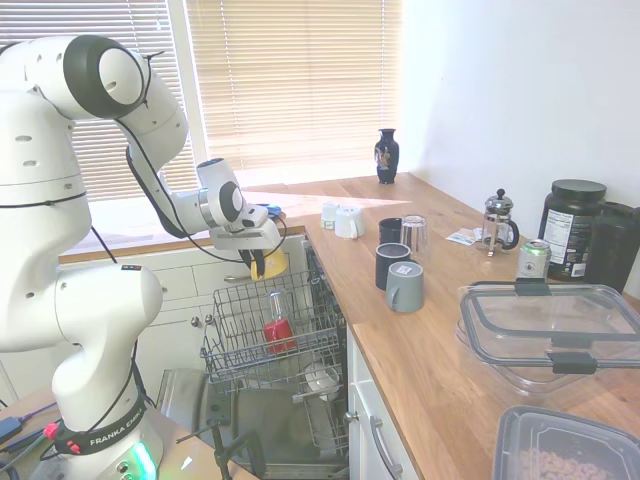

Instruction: Move a mug from dishwasher to table

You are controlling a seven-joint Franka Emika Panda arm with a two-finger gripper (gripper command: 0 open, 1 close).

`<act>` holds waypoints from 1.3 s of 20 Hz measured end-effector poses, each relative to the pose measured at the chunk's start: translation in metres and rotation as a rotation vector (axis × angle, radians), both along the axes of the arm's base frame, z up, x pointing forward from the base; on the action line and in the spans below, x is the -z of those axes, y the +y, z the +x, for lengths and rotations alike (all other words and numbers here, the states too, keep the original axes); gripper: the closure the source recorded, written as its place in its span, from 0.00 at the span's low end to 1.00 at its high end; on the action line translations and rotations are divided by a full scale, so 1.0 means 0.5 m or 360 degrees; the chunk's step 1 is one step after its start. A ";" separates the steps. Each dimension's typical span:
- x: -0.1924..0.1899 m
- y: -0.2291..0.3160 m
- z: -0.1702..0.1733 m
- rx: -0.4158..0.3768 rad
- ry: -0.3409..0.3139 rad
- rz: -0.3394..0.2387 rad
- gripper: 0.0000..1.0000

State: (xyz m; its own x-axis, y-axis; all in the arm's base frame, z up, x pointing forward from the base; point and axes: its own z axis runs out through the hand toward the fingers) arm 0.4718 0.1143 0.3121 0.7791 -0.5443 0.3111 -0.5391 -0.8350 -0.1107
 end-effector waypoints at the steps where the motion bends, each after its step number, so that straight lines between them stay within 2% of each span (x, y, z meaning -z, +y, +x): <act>1: -0.018 -0.010 0.000 0.0010 -0.0010 0.0008 1.00; 8: -0.140 -0.136 0.000 0.0155 -0.0061 0.0074 1.00; 14: -0.161 -0.205 0.017 0.0224 -0.0013 0.0122 1.00; 20: -0.179 -0.290 0.095 0.0307 0.0033 0.0117 1.00; 26: -0.141 -0.305 0.199 0.0333 0.0116 0.0099 1.00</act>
